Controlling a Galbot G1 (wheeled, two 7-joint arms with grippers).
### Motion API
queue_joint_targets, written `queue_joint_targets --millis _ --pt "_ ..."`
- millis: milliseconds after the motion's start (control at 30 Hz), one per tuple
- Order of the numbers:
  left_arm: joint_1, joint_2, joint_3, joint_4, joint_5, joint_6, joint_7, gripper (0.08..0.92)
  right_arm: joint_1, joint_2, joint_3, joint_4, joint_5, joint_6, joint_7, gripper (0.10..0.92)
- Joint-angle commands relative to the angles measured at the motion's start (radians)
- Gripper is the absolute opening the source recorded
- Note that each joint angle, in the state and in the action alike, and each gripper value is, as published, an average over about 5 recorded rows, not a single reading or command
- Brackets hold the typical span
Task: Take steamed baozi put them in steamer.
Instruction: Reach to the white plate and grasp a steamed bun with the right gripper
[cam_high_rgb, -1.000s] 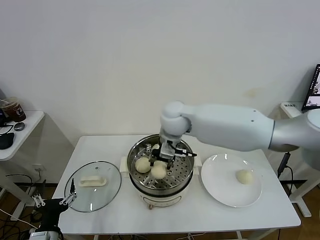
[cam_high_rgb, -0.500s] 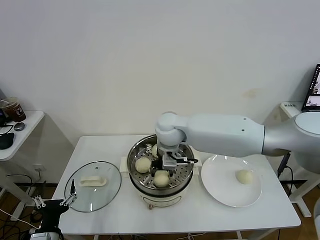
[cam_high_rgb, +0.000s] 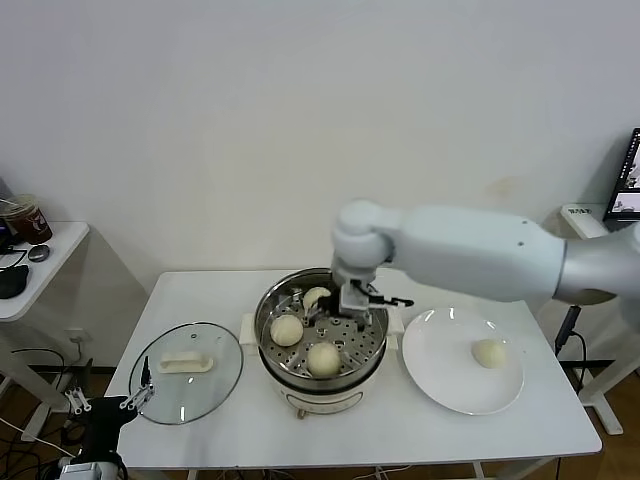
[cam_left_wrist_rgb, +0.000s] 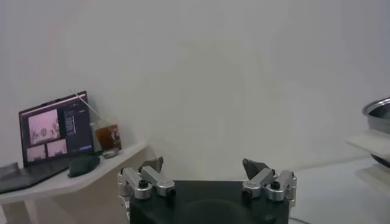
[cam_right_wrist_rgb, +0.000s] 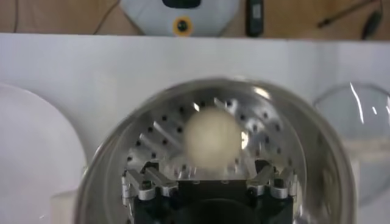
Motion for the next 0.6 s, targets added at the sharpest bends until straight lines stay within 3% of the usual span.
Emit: queue_joint_targets --millis 33,267,600 --pt "-0.004 0.005 0.004 0.000 -0.001 0.002 0.001 0.823 0.060 -0.203 0.058 -0.012 0.100 -0.337 -0.010 0.823" --pt "-0.016 0.020 0.024 0.006 -0.001 0.004 0.003 0.823 -0.008 -0.464 0.101 0.025 0.112 -0.611 -0.079 0.823" --pt "-0.027 0.029 0.033 0.023 0.003 0.004 0.004 0.823 -0.439 -0.631 0.403 -0.082 -0.056 -0.551 -0.058 0.823"
